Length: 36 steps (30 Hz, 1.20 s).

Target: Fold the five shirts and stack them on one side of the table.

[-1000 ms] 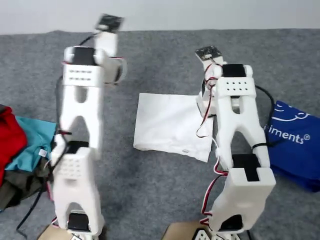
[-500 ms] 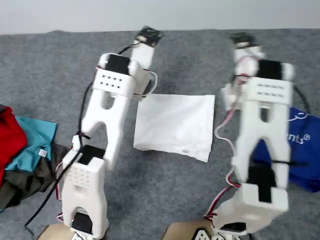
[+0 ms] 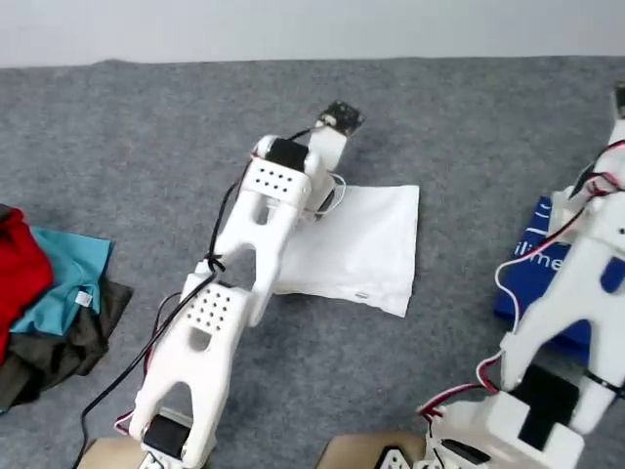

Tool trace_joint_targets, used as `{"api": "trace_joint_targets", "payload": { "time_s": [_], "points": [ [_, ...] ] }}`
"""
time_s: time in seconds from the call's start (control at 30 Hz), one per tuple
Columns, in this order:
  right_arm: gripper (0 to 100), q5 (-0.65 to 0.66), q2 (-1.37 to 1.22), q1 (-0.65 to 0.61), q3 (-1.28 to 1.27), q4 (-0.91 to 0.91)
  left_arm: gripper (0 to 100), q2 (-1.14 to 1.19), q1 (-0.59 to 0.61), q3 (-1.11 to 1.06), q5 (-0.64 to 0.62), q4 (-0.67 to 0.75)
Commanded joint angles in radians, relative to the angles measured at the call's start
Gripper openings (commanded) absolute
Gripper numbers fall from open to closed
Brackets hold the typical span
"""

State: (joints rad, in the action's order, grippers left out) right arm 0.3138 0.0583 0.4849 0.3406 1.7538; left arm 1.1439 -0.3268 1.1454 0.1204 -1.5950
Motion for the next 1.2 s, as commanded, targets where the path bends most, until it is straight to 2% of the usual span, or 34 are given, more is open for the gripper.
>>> {"api": "trace_joint_targets", "payload": {
  "time_s": [0.0,0.27,0.63,0.83,0.97,1.17],
  "points": [
    [0.9,0.026,0.067,0.019,0.005,0.038,0,0.037,0.012,0.165,0.012,-0.068],
    [0.9,0.026,0.070,0.018,0.005,0.038,0,0.080,0.074,0.237,0.014,-0.137],
    [0.9,0.026,0.065,0.015,0.005,0.038,0,-0.032,0.028,0.275,0.008,-0.146],
    [0.9,0.025,0.065,0.015,0.005,0.038,0,-0.032,0.014,0.173,0.008,-0.038],
    [0.9,0.025,0.065,0.015,0.003,0.038,0,-0.032,0.021,0.065,0.012,-0.023],
    [0.9,0.025,0.065,0.015,0.003,0.038,0,-0.032,0.112,0.042,0.012,-0.032]
  ]
}}
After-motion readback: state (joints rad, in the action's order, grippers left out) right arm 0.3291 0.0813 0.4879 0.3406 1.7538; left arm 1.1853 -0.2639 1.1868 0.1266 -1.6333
